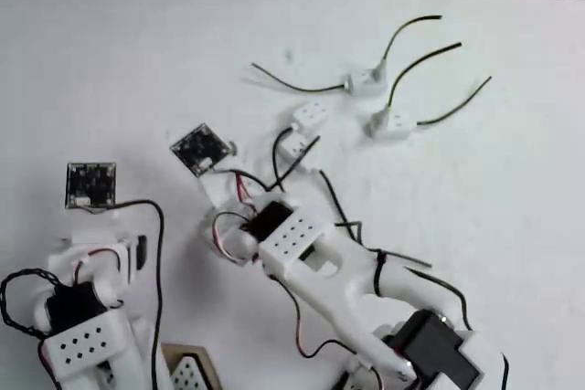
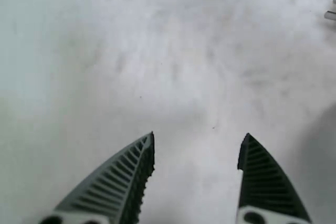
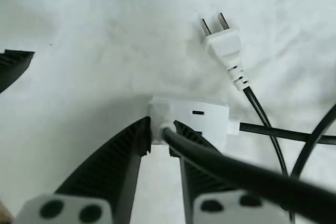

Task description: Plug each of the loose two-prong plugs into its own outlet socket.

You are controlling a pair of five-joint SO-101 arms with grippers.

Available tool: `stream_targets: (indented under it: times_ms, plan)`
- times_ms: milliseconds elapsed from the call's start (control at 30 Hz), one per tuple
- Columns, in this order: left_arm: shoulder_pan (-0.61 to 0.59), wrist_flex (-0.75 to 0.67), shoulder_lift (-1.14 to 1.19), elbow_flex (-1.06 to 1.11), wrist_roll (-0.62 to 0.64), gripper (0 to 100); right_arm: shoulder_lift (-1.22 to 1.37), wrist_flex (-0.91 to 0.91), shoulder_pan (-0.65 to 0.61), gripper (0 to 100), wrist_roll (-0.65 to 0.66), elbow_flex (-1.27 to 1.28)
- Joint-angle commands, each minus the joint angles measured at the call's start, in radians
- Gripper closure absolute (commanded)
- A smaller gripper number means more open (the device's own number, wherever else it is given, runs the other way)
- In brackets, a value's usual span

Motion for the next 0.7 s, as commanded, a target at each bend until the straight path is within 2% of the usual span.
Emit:
stream_targets:
  times_ms: [0, 400, 667]
  plan:
    - [-0.005, -0.008, -0.018, -0.005, 0.012, 74, 0.012, 0.007, 0.019, 98.1, -0.005, -0.018]
    - [-0.005, -0.008, -0.018, -0.003, 0.011, 74, 0.013, 0.048, 0.056, 98.1, 0.066, -0.018]
    - [-0.005, -0.008, -0.018, -0.003, 0.011, 74, 0.03, 0.048, 0.013, 98.2, 0.124, -0.02]
